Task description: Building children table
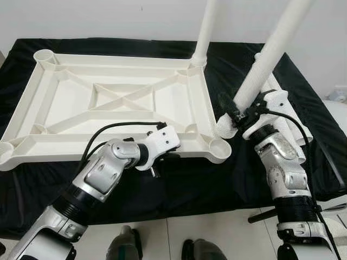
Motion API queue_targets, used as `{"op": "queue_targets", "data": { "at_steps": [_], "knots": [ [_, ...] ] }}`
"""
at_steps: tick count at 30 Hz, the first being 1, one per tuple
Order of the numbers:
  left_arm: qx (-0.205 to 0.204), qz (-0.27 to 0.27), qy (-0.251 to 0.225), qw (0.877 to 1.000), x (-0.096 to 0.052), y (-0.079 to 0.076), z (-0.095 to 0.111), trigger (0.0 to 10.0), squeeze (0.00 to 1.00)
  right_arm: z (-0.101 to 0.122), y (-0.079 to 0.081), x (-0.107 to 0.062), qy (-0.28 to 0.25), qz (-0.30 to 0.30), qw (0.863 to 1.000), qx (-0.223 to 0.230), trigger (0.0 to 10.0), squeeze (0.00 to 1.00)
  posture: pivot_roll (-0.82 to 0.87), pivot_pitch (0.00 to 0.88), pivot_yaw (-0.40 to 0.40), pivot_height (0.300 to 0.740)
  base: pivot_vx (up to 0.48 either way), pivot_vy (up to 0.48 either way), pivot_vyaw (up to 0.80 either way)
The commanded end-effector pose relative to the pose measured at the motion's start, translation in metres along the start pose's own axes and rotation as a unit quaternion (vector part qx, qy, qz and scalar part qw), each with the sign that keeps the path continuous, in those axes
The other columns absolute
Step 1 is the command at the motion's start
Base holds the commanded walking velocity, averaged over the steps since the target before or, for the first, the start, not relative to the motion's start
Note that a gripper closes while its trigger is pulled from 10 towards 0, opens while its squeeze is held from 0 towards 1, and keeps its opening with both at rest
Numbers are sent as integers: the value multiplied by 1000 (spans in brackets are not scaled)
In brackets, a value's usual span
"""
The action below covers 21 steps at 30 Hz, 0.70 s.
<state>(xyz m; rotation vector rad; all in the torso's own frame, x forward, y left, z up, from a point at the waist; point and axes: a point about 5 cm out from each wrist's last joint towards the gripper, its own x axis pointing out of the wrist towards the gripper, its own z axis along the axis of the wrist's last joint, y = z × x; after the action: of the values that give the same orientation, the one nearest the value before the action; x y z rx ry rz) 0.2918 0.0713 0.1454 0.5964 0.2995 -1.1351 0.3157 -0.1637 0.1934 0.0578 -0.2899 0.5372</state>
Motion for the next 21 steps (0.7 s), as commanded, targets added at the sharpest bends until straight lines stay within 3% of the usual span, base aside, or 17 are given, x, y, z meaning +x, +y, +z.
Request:
{"op": "queue_targets", "data": {
  "at_steps": [1,13,21],
  "knots": [
    [-5,24,5,1000,-1,6,-2,10000,0,-3,5,-1,9,14,1000,0,10000,0,28,89,-54,740,0,0,0],
    [-2,26,1,1000,-1,7,0,10000,0,-23,22,-11,53,40,998,15,10000,0,29,96,-57,740,0,0,0],
    [2,24,-1,1000,0,8,2,10000,0,-31,13,-27,83,16,996,6,10000,0,22,98,-51,740,0,0,0]
  ]
}}
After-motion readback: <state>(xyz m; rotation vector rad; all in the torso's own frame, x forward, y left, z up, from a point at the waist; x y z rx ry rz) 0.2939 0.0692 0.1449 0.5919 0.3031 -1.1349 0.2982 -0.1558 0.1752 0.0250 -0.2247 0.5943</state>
